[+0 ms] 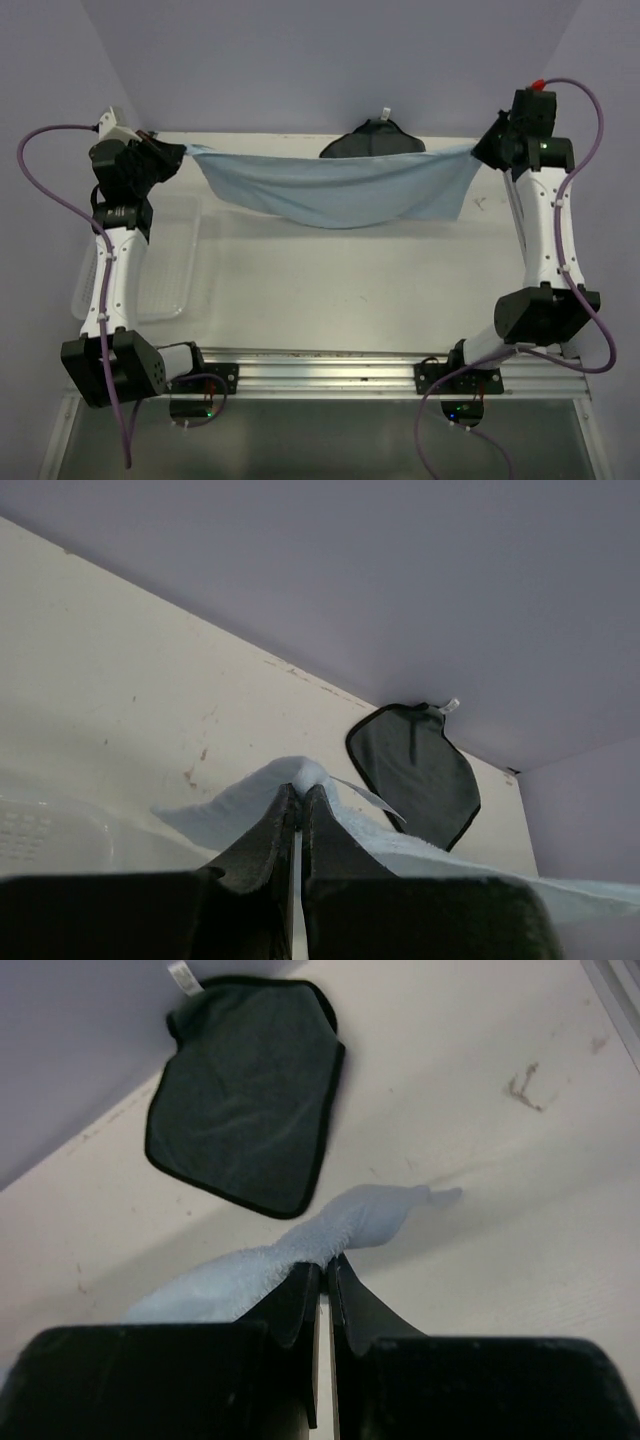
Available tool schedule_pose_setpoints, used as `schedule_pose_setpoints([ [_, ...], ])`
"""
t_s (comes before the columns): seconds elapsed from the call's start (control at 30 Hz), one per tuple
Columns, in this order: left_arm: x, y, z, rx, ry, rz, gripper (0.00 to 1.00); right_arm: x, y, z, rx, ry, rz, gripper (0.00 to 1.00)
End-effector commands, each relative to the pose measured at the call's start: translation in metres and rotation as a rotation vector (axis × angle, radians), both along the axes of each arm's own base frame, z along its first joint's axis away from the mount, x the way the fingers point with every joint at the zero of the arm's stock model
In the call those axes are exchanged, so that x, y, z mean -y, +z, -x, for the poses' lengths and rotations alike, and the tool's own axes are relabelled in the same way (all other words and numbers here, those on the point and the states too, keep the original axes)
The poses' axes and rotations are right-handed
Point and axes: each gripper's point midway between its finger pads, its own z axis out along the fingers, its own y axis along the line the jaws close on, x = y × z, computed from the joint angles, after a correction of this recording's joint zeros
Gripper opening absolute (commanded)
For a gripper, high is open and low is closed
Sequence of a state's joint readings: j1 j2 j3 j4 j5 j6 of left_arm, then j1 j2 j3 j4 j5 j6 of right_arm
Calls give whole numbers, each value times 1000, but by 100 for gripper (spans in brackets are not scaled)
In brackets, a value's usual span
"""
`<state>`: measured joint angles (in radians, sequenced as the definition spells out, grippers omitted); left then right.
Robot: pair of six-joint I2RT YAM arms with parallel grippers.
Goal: Roll the towels
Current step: Flatten the towel
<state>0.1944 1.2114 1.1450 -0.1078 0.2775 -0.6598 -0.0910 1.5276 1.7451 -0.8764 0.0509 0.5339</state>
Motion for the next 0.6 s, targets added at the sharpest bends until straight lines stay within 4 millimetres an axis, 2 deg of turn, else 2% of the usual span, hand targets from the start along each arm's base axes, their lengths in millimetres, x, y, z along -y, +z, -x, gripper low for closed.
schedule_pose_setpoints([
  [0.0,11,51,-4,135,-84,54,0,-10,30,-17,16,91,-4,0],
  [0.07,11,53,-7,135,-93,62,0,-4,34,-21,-3,84,-2,0],
  [0.17,11,66,-9,182,-105,60,0,0,57,-29,37,85,10,0],
  [0.33,11,63,-8,188,-138,76,0,3,52,-20,13,93,26,0],
  [0.37,10,62,-8,189,-141,75,0,3,37,-16,-25,97,18,0],
  [0.43,9,57,-5,182,-142,79,0,2,35,-9,-12,99,17,0],
  [0.47,8,47,-4,165,-138,87,0,4,16,-3,-59,94,13,0],
  [0.5,7,45,1,166,-135,89,0,4,10,-1,-66,91,15,0],
  [0.53,8,29,3,138,-134,105,0,5,12,7,-53,85,19,0],
  [0.57,8,23,6,131,-135,119,0,6,-9,15,-104,79,7,0],
])
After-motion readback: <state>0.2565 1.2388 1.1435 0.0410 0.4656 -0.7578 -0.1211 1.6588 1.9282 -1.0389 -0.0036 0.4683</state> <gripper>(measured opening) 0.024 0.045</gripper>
